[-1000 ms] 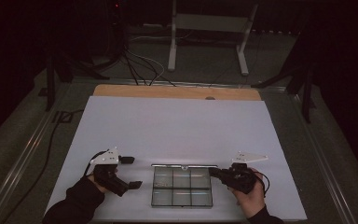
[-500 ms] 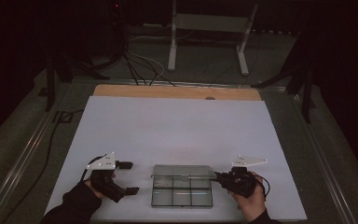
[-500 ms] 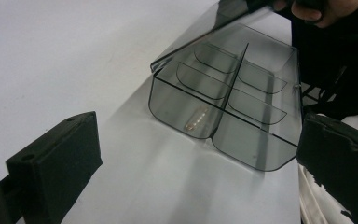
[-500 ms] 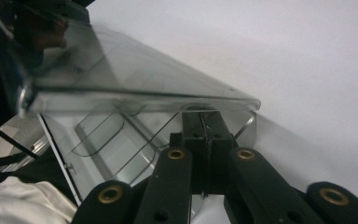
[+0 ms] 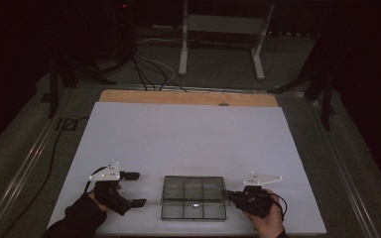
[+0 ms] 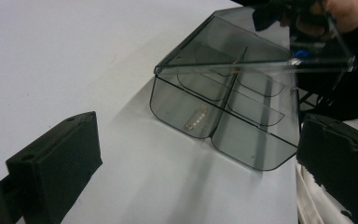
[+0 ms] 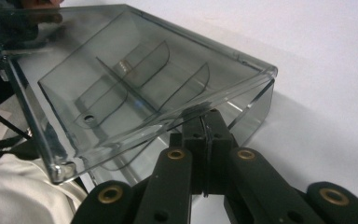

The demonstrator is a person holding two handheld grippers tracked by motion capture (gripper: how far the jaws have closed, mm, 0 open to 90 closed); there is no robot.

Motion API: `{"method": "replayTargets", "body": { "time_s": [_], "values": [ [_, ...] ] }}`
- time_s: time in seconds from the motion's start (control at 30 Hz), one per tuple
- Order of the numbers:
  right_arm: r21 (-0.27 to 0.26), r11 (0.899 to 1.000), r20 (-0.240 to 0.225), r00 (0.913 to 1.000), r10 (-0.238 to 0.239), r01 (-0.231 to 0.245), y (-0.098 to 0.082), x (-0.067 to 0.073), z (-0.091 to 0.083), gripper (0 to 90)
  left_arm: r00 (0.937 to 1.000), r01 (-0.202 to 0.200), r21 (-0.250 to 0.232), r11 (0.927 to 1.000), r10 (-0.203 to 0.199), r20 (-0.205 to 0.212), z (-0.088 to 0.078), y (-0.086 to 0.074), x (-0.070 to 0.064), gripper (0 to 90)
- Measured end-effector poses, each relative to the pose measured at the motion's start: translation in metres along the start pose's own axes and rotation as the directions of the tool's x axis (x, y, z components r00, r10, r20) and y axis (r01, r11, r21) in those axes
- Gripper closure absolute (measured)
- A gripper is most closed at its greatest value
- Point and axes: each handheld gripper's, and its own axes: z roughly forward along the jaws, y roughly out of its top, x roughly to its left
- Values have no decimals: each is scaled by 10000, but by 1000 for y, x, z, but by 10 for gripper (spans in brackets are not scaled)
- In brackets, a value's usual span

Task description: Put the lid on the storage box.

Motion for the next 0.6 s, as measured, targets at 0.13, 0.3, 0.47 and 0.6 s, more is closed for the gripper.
{"method": "replayTargets", "body": {
  "time_s": [0.13,0.3,0.47,0.6],
  "values": [
    [134,9999,93,9999,-62,60,-4,3,0,900,10000,28,-117,9999,-27,78,0,-1,0,8],
    [142,9998,247,9996,-114,111,-6,6,-2,900,9999,37,-62,10000,-36,125,1,-2,1,8],
    [134,9992,590,9975,-389,381,-7,9,-4,899,9999,22,-113,9999,-20,158,1,-2,0,8],
    [254,9961,1125,9898,-874,850,-8,14,-5,894,9999,43,-134,9999,-41,159,0,-2,1,8]
  ]
}}
